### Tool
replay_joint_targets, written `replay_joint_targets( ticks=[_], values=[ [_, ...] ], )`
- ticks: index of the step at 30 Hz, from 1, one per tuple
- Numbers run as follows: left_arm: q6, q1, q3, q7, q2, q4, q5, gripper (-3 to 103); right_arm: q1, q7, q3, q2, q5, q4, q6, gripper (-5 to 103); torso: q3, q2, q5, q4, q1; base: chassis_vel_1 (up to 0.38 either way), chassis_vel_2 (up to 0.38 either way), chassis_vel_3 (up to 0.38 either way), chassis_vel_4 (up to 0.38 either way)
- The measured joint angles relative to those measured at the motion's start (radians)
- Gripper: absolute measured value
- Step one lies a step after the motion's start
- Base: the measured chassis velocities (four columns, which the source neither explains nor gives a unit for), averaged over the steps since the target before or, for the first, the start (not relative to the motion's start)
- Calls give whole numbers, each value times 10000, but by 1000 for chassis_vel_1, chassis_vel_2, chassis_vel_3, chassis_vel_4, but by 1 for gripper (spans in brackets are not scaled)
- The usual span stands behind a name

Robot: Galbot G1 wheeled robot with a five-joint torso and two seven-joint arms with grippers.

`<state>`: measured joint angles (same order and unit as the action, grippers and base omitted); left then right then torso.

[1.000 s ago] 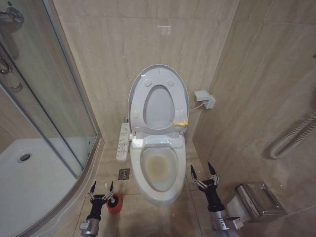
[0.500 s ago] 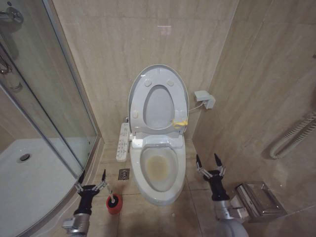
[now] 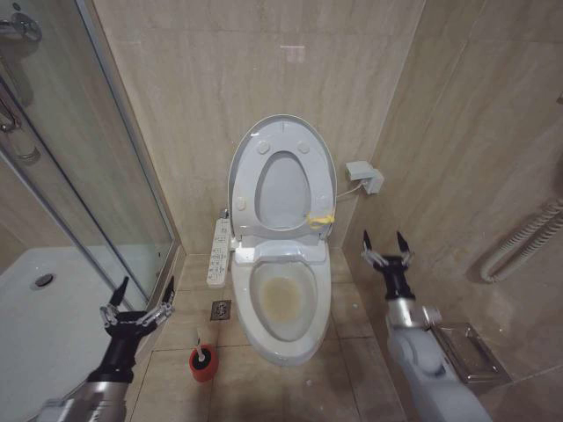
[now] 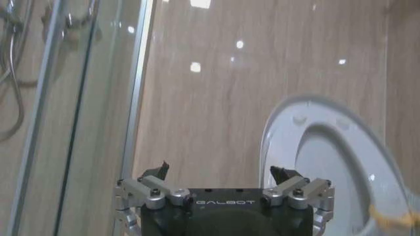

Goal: Open the toilet lid, clean the toilet bowl with a toilet brush, close the toilet lid, and flush.

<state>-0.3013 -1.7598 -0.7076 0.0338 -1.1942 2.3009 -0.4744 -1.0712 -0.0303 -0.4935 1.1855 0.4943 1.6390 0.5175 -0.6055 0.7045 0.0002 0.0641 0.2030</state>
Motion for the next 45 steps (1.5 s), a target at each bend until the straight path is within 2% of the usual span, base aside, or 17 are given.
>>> replay_joint_targets(
  ticks=[4,7,10,11,19,22,26,34,45],
  values=[
    [-169,-289,-213,-71,-221,367,-1,100,1049,-288,401,-114,2,-880,-54,100,0,0,1,0,0,0,0,0,0],
    [-326,-558,-395,-100,-433,698,9,100,2627,-692,1189,-233,115,-2141,-53,100,-1,0,0,-3,0,0,0,0,0],
    [-349,-604,-489,-101,-474,778,9,100,3245,-707,1446,-237,126,-2708,-7,100,-1,0,0,-5,0,0,0,0,0],
    [-363,-628,-594,-99,-500,829,-1,100,4082,-629,1737,-213,80,-3566,187,100,-1,0,-2,-4,1,0,0,0,0],
    [-374,-708,-690,-97,-639,919,2,100,5452,-366,2024,-92,-93,-5393,311,100,-1,-1,-1,1,1,0,0,0,0],
    [-418,-823,-783,-97,-679,1074,-2,100,6232,-391,1884,135,-633,-6567,331,100,-2,-1,0,2,1,0,0,0,0],
    [-469,-881,-976,-90,-632,1112,-93,100,6986,-441,1874,359,-816,-7297,221,100,0,-1,-2,-1,1,0,0,0,0],
    [-575,-931,-1049,-77,-653,1194,-191,100,8088,-307,2162,752,-966,-8349,-31,100,0,0,-4,-2,0,0,0,0,0],
    [-617,-906,-1017,-74,-641,1230,-317,100,8364,-212,2615,1104,-1439,-8901,-97,100,0,-1,-3,1,0,0,0,0,0]
  ],
)
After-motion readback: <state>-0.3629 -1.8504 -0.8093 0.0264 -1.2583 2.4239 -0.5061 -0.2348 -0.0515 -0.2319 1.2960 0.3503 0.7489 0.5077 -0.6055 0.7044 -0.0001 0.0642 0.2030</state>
